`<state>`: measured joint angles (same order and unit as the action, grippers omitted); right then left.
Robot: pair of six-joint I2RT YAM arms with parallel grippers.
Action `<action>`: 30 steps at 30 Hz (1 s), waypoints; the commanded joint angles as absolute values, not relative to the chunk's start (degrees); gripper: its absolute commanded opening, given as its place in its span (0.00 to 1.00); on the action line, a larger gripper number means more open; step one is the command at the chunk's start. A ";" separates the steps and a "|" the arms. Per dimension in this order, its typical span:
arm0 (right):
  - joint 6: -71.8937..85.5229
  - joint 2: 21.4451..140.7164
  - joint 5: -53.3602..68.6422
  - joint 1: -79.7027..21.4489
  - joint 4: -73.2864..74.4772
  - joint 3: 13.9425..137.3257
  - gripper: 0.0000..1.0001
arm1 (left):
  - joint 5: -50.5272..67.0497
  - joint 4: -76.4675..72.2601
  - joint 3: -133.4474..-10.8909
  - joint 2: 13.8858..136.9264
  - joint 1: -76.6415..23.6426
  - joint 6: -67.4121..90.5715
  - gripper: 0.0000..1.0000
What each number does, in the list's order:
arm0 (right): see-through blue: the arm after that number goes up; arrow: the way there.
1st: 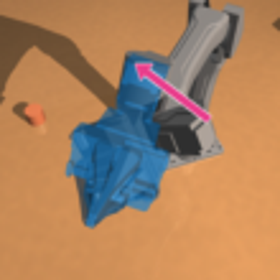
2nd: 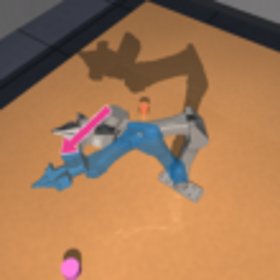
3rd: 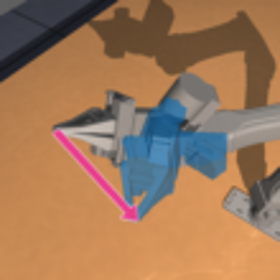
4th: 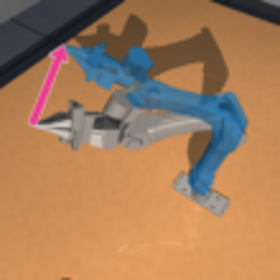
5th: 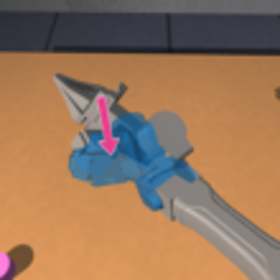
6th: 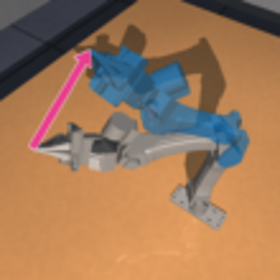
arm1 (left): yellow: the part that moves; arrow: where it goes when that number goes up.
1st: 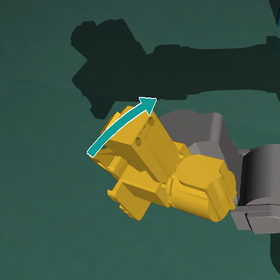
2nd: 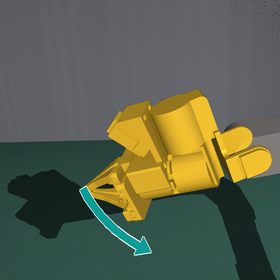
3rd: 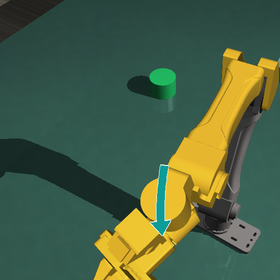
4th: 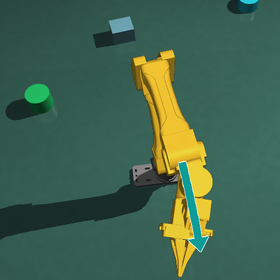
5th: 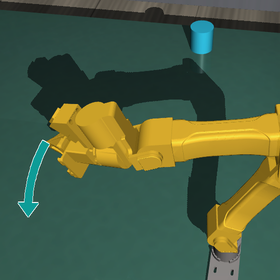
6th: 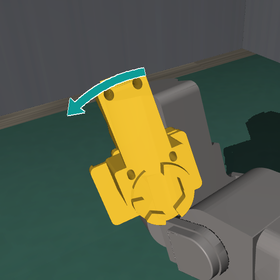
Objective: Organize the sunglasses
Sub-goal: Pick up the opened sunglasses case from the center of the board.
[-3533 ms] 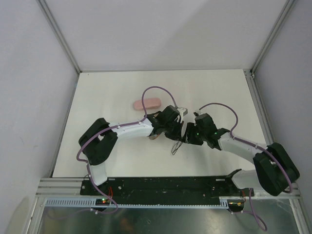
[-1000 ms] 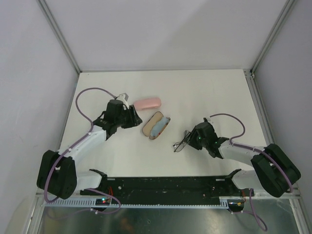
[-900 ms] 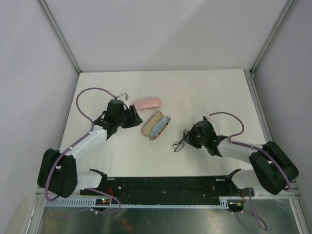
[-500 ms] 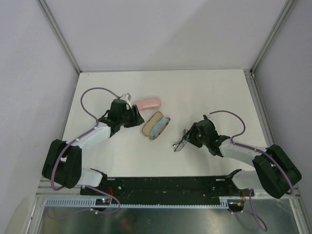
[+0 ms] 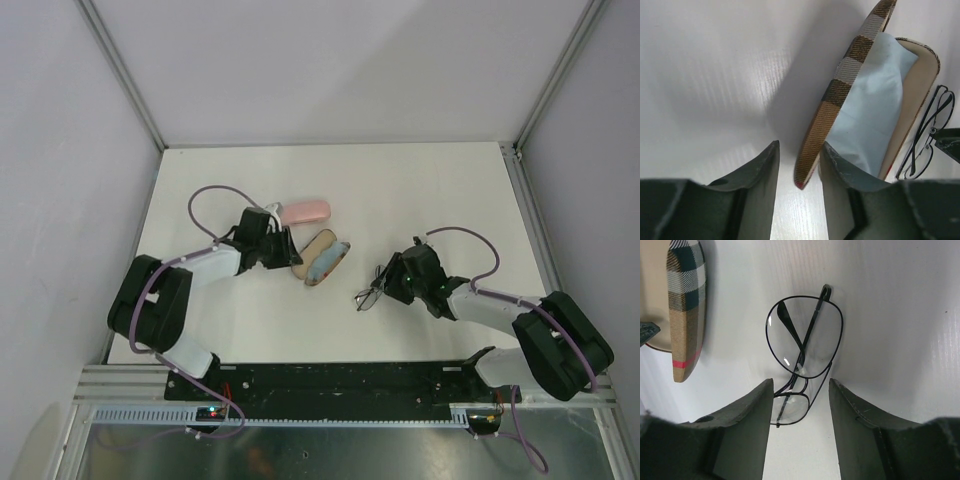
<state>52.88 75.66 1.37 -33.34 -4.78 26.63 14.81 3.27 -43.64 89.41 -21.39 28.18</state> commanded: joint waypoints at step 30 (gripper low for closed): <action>56.80 81.84 1.89 -35.56 -2.56 32.98 0.67 | -14.25 0.31 -42.44 76.13 -41.18 21.05 0.11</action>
<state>57.43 83.05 4.45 -34.92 -6.94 31.77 -6.04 2.70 -42.70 80.36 -39.64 24.29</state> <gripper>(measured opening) 0.606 0.143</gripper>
